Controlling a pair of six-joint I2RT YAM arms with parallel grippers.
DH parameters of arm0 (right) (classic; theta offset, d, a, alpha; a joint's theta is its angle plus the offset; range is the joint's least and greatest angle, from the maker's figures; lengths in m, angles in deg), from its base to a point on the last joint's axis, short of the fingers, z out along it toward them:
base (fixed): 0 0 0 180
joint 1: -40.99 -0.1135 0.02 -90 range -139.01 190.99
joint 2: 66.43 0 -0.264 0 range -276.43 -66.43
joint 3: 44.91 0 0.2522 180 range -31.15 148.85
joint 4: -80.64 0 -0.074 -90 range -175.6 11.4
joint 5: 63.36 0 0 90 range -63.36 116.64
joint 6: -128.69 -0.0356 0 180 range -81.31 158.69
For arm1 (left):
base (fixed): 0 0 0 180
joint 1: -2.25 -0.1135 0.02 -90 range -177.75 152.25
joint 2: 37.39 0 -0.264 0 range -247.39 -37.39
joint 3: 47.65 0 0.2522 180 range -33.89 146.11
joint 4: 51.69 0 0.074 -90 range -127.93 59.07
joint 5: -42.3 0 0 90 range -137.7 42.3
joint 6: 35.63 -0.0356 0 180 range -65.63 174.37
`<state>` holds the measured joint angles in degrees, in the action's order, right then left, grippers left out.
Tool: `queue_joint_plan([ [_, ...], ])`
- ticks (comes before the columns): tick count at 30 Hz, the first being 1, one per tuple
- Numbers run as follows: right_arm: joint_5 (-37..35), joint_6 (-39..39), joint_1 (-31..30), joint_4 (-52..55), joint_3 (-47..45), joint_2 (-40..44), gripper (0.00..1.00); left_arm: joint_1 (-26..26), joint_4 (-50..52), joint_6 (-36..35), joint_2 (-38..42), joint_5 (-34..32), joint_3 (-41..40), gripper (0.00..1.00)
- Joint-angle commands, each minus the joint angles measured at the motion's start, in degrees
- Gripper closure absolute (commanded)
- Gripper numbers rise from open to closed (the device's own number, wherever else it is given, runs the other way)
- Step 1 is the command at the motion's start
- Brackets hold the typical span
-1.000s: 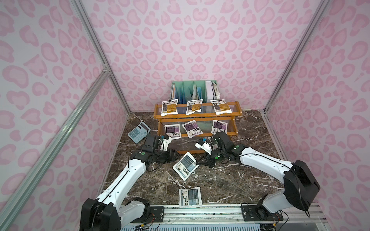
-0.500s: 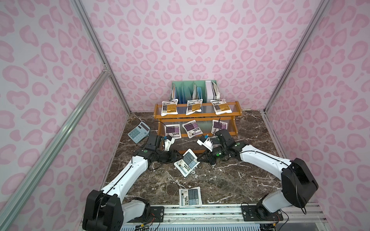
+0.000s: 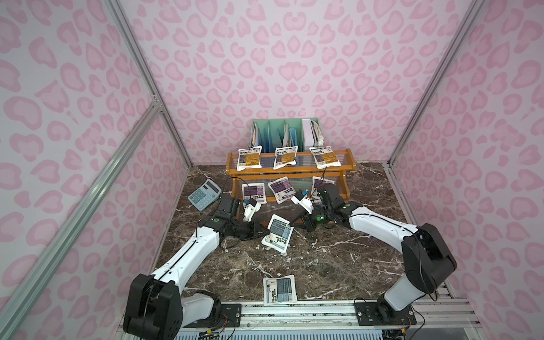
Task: Place the bagged coffee beans on the shelf by color
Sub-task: Pick up the bagged coffee beans at the center of the board.
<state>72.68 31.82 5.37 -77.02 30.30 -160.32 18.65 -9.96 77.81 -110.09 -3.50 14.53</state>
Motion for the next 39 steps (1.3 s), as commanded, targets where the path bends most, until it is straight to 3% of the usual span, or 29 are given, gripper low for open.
queue_joint_plan([
  [1,1.51,-3.57,-0.18,-6.63,-0.73,0.15,1.00,0.12,0.89,-0.98,-2.29,-0.75,1.28,1.00],
  [4,0.95,-9.24,-0.57,-12.78,-4.21,1.30,0.65,-0.12,-0.72,1.01,-4.39,-4.97,1.29,1.00],
  [5,0.62,-11.05,-0.73,-15.25,-5.90,1.86,0.58,-0.22,-2.04,1.82,-4.67,-5.51,0.92,1.00],
  [10,-2.65,-21.60,-1.88,-29.44,-15.28,4.26,0.45,-1.34,-12.30,7.80,-4.37,-5.25,-2.38,1.00],
  [17,-10.49,-30.72,-4.30,-42.68,-22.55,3.04,0.41,-2.16,-27.85,18.22,-7.01,-3.25,-5.93,1.00],
  [24,-13.02,-34.94,-4.71,-50.68,-25.84,1.52,0.41,-2.22,-34.70,22.12,-9.19,-1.40,-6.78,1.00],
  [34,-11.63,-35.15,-4.81,-52.90,-26.60,-1.61,0.41,-2.34,-33.51,21.51,-6.89,-2.37,-7.06,1.00],
  [39,-9.78,-35.79,-4.97,-55.85,-26.46,-3.37,0.46,-2.26,-34.02,21.86,-7.21,-2.11,-7.25,1.00],
])
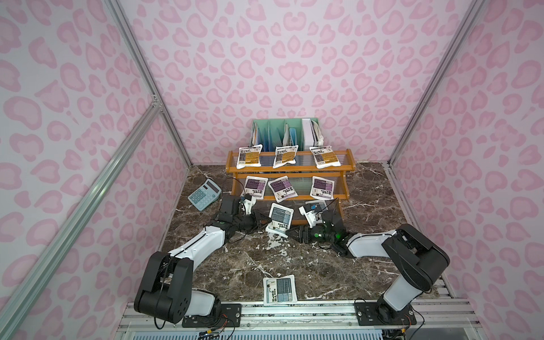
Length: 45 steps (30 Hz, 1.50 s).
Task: Place the bagged coffee beans on the shelf by color
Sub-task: Pick up the bagged coffee beans at the center of the board, then place the bagged coffee beans on the shelf.
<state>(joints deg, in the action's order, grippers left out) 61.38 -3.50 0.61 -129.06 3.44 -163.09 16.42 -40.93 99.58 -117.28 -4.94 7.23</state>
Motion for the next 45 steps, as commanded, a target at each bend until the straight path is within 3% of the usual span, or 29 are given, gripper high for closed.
queue_joint_plan([
  [1,1.78,-0.44,-0.30,-4.42,0.66,-0.88,0.48,-0.09,-3.37,0.16,-0.08,-0.50,-0.04,1.00],
  [7,4.63,-1.01,-0.99,-8.10,2.75,-2.70,0.69,-0.11,-4.11,0.59,0.00,-0.31,-0.50,1.00],
  [12,4.38,-1.05,-1.28,-8.06,2.80,-2.76,0.99,-0.05,-4.11,0.52,0.31,-0.33,-0.51,1.00],
  [17,1.39,1.04,-0.99,-4.00,1.36,-0.34,1.00,-0.10,4.01,-2.56,0.24,-1.81,2.26,1.00],
  [21,-0.89,3.54,-1.02,1.69,1.35,0.55,1.00,-0.07,13.28,-5.95,2.31,-6.08,4.31,0.85],
  [22,-1.75,4.32,-0.97,3.10,1.42,0.64,1.00,-0.05,15.65,-6.53,3.45,-8.44,4.48,0.77],
  [27,-5.98,8.55,-0.50,10.61,4.64,-0.14,1.00,-0.10,25.29,-8.56,10.28,-20.41,4.41,0.66],
  [34,-13.52,15.34,-0.51,23.80,14.44,-4.49,1.00,-0.11,34.17,-9.04,15.14,-33.94,5.24,0.65],
  [45,-18.95,15.99,0.19,27.27,18.55,-7.86,1.00,-0.11,33.87,-8.95,15.61,-34.51,4.91,0.65],
])
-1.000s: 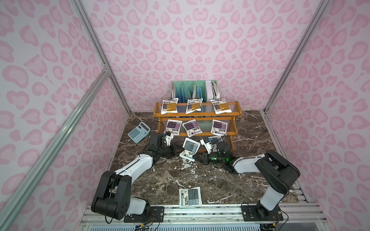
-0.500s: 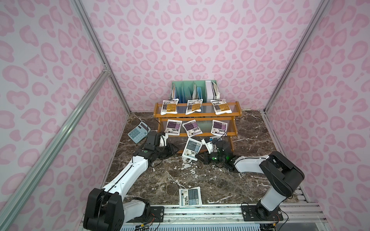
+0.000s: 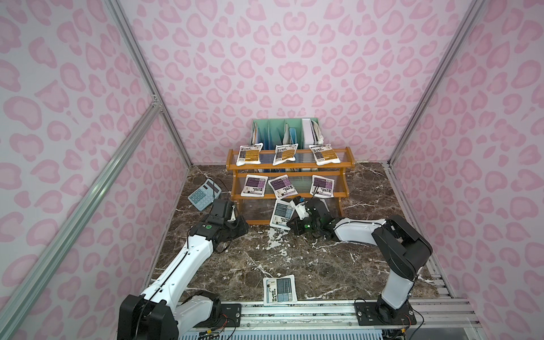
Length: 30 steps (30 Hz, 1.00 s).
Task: Place the bagged coffee beans on the shelf by color
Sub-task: Place the bagged coffee beans on the shelf, then adjust the bagged coffee beans on the shelf.
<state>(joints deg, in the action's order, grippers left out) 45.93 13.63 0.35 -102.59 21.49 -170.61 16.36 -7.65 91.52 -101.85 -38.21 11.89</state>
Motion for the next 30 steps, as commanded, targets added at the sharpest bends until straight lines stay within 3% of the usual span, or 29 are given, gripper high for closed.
queue_joint_plan([
  [1,-3.72,-1.51,0.48,0.49,0.53,-0.48,1.00,0.00,0.64,-0.92,0.21,-1.19,0.20,0.65],
  [12,-5.08,-8.08,0.65,-6.50,-4.58,1.31,1.00,0.02,-0.17,-0.57,-0.22,0.72,-0.46,0.64],
  [14,-6.44,-10.11,0.65,-9.50,-7.05,2.76,0.92,0.03,-0.57,-0.48,-0.44,1.48,-0.56,0.64],
  [17,-8.83,-13.16,0.48,-13.36,-10.85,5.41,0.58,-0.04,-0.79,-0.26,-0.48,2.24,-0.58,0.64],
  [20,-10.59,-13.79,0.04,-15.04,-13.19,7.83,0.44,-0.04,-1.10,-0.17,-0.57,2.47,-0.61,0.64],
  [25,-11.18,-12.26,-0.12,-11.46,-13.97,10.71,0.35,-0.04,-1.23,-0.20,-1.02,2.73,-0.60,0.64],
  [30,-12.14,-7.48,-1.83,-2.29,-13.90,14.94,0.44,0.01,-0.62,-0.12,-1.31,1.60,-0.40,0.64],
])
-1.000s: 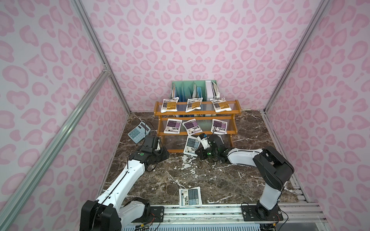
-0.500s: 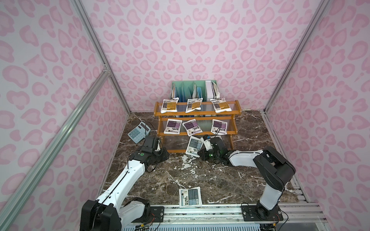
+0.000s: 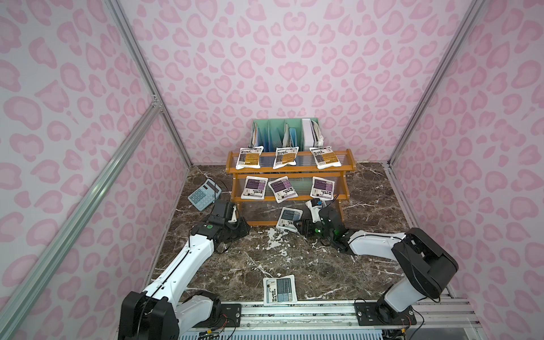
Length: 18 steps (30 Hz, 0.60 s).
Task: Place the bagged coffee beans on the shelf by color
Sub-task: Adjust the bagged coffee beans on the shelf.
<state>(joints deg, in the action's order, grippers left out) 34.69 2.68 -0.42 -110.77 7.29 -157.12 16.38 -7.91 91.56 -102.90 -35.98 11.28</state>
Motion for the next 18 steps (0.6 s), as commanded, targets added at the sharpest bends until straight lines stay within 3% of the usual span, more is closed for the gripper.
queue_joint_plan([
  [1,-1.18,4.71,-1.86,7.52,0.50,1.97,0.47,0.00,-0.38,-0.23,-0.30,-0.68,0.24,0.64],
  [2,-1.90,5.83,-2.80,9.53,0.94,2.42,0.51,-0.04,-0.39,-0.27,-0.43,-0.78,0.31,0.64],
  [5,-1.84,8.51,-5.79,13.03,2.46,2.15,0.80,-0.05,-0.44,-0.05,-0.66,-1.21,0.43,0.63],
  [7,-1.23,9.28,-7.33,12.62,3.30,0.59,0.90,0.01,-0.65,-0.01,-0.94,-1.11,0.46,0.64],
  [18,-0.02,6.48,-6.52,2.81,7.75,-11.04,0.95,-0.01,0.52,-0.61,-0.59,-1.51,0.71,0.63],
])
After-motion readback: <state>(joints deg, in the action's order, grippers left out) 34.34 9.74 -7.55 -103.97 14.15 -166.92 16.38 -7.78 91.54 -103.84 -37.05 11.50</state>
